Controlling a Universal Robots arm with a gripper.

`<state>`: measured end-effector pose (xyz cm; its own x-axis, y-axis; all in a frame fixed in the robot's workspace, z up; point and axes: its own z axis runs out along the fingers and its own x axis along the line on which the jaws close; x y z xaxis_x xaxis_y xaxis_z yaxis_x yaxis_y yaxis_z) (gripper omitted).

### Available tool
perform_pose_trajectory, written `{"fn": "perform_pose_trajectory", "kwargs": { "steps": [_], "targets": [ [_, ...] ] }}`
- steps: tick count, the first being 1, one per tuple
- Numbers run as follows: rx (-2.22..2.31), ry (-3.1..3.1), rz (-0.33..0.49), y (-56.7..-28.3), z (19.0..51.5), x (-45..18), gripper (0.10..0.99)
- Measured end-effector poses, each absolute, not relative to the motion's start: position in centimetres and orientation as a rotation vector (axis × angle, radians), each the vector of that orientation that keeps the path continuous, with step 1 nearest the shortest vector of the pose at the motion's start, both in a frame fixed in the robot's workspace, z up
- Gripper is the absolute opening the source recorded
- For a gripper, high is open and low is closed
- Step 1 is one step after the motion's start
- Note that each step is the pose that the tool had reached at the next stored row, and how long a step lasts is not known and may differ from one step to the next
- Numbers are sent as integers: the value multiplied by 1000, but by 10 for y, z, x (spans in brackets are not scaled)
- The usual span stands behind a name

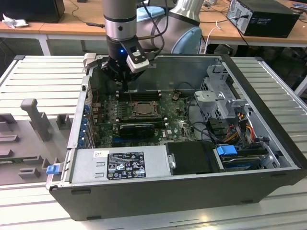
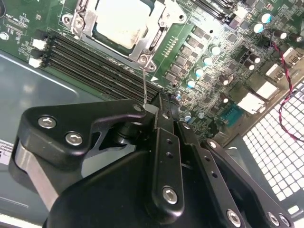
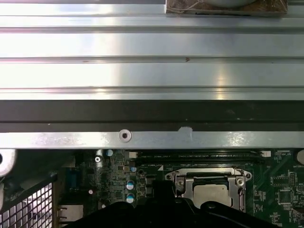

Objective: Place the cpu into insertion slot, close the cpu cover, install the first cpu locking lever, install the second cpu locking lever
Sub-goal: 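Install the first cpu locking lever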

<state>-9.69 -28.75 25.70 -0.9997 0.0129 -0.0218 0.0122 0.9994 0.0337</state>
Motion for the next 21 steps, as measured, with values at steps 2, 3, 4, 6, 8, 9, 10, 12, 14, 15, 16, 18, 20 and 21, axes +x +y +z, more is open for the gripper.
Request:
{"fn": "perform_pose_trajectory", "kwargs": {
  "steps": [2,3,4,6,8,9,10,12,14,15,16,18,20,21],
  "targets": [
    [20,3119,52,-288,257,-95,106],
    [20,3119,52,-288,257,-95,106],
    [19,3119,52,-288,257,-94,106],
    [20,3119,52,-288,257,-91,106],
    [20,3119,52,-288,257,-89,106],
    [20,3119,52,-288,257,-88,106],
    [20,3119,52,-288,257,-87,106],
    [20,3119,52,-288,257,-86,106],
    [20,3119,52,-288,257,-84,106],
    [20,3119,52,-288,257,-84,106],
    [19,3119,52,-288,257,-83,106],
    [20,3119,52,-288,257,-80,106],
    [20,3119,52,-288,257,-79,106],
    [20,3119,52,-288,257,-78,106]
  ]
}}
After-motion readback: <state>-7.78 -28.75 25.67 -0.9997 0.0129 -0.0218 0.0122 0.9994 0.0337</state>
